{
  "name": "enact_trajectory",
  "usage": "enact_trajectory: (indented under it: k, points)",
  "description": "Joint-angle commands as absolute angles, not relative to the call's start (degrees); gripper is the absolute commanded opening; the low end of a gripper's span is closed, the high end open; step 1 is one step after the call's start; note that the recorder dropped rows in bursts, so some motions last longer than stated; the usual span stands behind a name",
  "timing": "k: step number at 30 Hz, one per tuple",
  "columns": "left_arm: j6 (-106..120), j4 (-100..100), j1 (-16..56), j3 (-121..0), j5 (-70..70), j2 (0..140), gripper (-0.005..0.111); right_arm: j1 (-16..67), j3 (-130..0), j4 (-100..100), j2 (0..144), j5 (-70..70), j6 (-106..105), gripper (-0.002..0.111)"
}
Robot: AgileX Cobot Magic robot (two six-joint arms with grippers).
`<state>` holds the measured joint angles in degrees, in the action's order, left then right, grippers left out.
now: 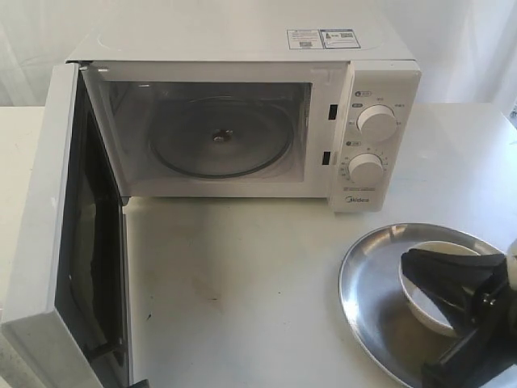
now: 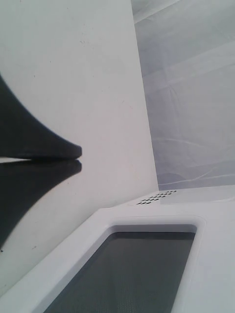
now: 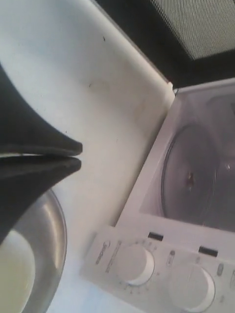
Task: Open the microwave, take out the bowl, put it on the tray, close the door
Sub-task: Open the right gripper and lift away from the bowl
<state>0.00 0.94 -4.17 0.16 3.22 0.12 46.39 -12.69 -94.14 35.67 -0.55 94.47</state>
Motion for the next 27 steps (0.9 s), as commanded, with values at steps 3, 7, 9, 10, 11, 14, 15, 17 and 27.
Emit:
enact_trajectory:
  k: [3,7,9,10,11,14,15,17,27]
  points:
    - [0.0,0.5,-3.9,0.0,3.4,0.0,0.0,46.2,-14.6,-90.4,35.5,-18.9,85.9,0.0]
    - [0.0,0.5,-3.9,0.0,3.4,0.0,0.0,46.2,-14.7,-69.3,35.6,-28.3,64.0,0.0]
    - [0.0,0.5,-3.9,0.0,3.4,0.0,0.0,46.2,-14.8,-64.0,36.3,-33.3,58.7,0.0]
    - [0.0,0.5,-3.9,0.0,3.4,0.0,0.0,46.2,-15.3,-63.2,38.3,-35.9,57.7,0.0]
    - [0.0,0.5,-3.9,0.0,3.4,0.0,0.0,46.2,-15.7,-62.7,39.4,-36.1,56.5,0.0]
    - [0.0,0.5,-3.9,0.0,3.4,0.0,0.0,46.2,-19.6,-54.2,48.6,-32.3,47.1,0.0]
    - [0.0,0.5,-3.9,0.0,3.4,0.0,0.0,46.2,-21.5,-53.7,52.6,-35.8,46.3,0.0]
    - [0.0,0.5,-3.9,0.0,3.4,0.0,0.0,46.2,-23.8,-55.8,59.4,-45.8,46.0,0.0]
    - [0.0,0.5,-3.9,0.0,3.4,0.0,0.0,60.0,-31.1,-46.6,69.6,-34.2,32.2,0.0]
